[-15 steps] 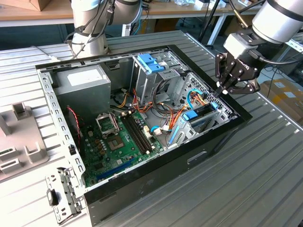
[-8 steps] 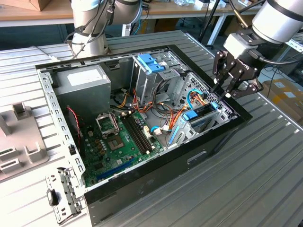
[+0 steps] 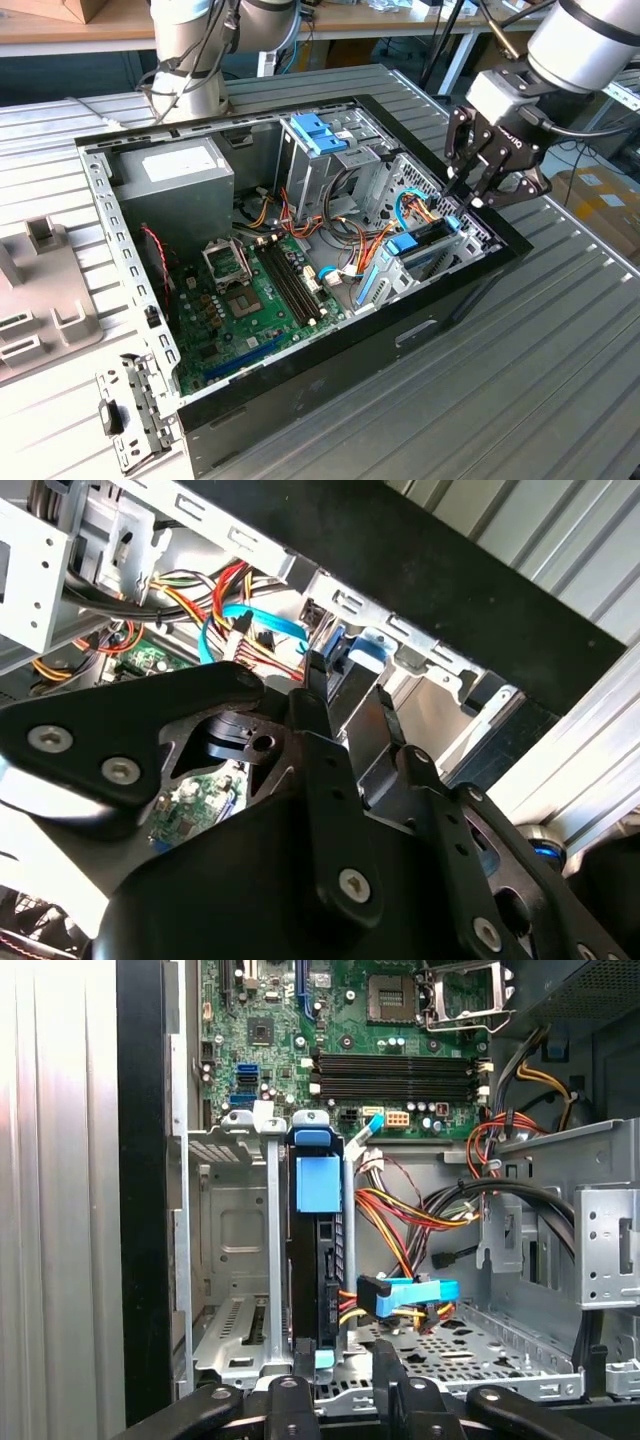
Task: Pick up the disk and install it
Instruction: 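Insert the second disk wire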
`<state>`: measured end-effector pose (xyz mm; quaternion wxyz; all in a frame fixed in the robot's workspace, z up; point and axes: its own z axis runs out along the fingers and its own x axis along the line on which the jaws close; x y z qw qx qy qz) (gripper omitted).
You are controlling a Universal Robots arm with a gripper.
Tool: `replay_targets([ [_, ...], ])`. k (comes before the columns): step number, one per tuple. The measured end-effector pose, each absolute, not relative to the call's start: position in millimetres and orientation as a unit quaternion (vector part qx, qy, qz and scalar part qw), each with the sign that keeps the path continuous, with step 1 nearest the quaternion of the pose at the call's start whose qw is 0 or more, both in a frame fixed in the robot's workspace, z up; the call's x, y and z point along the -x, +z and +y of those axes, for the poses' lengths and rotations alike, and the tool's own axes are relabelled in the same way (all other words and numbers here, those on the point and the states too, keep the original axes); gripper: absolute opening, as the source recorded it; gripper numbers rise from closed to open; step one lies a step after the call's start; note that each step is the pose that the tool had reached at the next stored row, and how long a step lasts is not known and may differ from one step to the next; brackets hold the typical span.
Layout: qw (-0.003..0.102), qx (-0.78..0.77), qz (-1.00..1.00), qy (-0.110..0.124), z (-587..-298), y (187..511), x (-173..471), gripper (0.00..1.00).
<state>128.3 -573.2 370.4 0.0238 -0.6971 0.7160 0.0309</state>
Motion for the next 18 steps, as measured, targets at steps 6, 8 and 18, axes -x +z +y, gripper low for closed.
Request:
replay_targets([
  [6,0.024,0.697,0.716,0.031,-569.6,370.4,-121.0,0.36],
  [8,0.024,0.697,0.716,0.031,-567.4,370.4,-120.6,0.36],
  [18,0.024,0.697,0.716,0.031,-562.2,369.4,-111.3,0.36],
])
